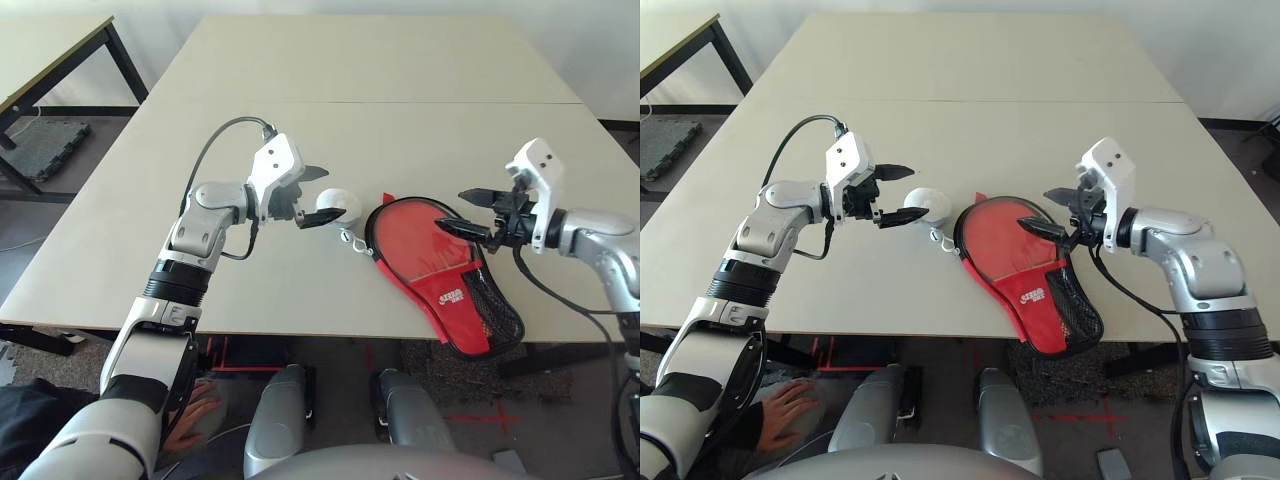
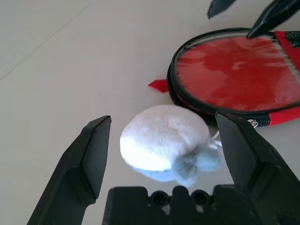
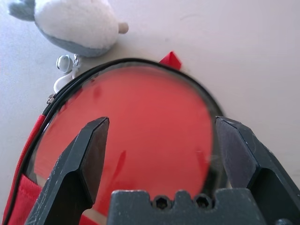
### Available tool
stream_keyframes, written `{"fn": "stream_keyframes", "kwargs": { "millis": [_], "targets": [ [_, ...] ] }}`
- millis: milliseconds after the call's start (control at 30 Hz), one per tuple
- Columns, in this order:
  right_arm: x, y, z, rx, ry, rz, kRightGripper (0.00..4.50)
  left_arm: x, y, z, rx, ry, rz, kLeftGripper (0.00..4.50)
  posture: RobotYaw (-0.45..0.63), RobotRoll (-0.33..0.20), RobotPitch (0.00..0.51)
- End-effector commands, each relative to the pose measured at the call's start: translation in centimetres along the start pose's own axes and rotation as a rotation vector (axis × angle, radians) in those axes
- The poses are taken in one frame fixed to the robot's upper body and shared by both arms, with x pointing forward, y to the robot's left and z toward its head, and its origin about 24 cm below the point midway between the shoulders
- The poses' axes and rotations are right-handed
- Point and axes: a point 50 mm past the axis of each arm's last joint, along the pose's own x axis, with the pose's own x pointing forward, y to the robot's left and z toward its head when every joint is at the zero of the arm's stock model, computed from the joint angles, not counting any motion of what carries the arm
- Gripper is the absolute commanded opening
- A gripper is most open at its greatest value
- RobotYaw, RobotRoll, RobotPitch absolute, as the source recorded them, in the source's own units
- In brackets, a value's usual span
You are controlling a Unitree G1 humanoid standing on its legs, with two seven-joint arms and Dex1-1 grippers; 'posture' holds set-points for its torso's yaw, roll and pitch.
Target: Store the ping-pong paddle in its case and zip it.
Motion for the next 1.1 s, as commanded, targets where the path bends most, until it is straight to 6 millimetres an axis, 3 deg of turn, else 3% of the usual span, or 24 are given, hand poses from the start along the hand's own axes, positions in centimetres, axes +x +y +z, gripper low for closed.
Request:
{"fn": "stream_keyframes", "kwargs": {
  "millis": [33, 633, 1067, 1100],
  "targets": [
    [0.2, 0.3, -0.9, 0.015, 0.027, 0.014, 4.46, -0.3, -0.2, -0.1, -0.011, 0.008, -0.006, 4.5, 0.09, 0.0, 0.112],
    [0.7, 1.1, -4.3, 0.202, 0.119, 0.052, 4.46, 1.5, -0.1, -0.5, -0.13, 0.059, -0.009, 4.5, 0.1, 0.0, 0.126],
    [1.2, 1.5, -4.4, 0.211, 0.111, 0.053, 4.46, 3.9, -0.1, -2.2, 0.063, 0.265, -0.048, 4.5, 0.08, 0.0, 0.122],
    [1.2, 1.5, -4.3, 0.212, 0.107, 0.053, 4.49, 4.0, -0.1, -2.2, 0.069, 0.261, -0.052, 4.32, 0.08, 0.0, 0.121]
  ]
}}
